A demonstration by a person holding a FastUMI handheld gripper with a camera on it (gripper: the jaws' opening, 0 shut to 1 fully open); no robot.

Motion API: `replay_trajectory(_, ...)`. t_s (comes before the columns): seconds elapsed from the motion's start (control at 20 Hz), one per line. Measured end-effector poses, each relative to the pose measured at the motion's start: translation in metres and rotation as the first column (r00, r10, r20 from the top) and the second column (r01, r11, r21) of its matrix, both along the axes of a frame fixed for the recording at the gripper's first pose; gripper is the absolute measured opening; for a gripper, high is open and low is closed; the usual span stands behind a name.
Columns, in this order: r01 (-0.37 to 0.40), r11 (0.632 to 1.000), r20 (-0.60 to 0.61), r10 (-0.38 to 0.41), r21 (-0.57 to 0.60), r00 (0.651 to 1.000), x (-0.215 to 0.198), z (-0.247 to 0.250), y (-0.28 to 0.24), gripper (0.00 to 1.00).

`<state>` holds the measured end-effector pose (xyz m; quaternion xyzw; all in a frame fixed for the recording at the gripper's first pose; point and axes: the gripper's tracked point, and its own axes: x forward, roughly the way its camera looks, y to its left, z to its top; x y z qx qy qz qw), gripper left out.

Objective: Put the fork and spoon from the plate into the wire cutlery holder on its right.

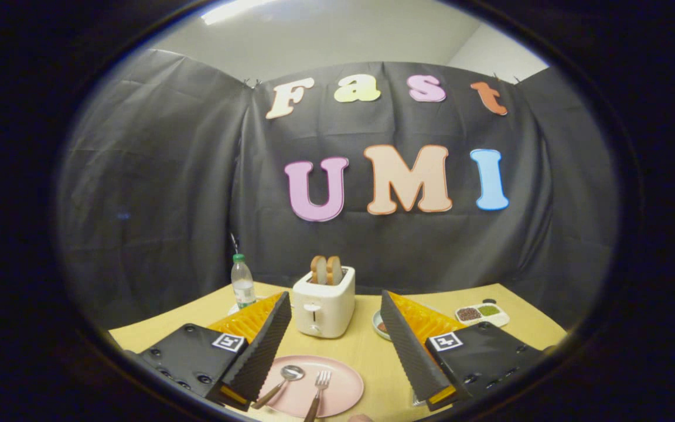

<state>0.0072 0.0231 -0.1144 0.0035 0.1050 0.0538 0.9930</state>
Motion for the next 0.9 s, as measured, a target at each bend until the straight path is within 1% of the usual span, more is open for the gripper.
replay_trajectory(0.25, -0.039, 0.999, -0.129, 0.037, -0.014, 0.991, -0.002, -0.05, 0.009, 0.98)
replay_trajectory(0.55, -0.069, 0.997, -0.249, 0.059, -0.032, 0.967, -0.006, -0.1, 0.016, 0.98)
replay_trajectory(0.75, -0.105, 0.992, -0.341, 0.075, -0.072, 0.937, -0.014, -0.142, 0.018, 0.98)
replay_trajectory(0.9, -0.132, 0.987, -0.422, 0.08, -0.096, 0.903, -0.025, -0.174, 0.017, 0.98)
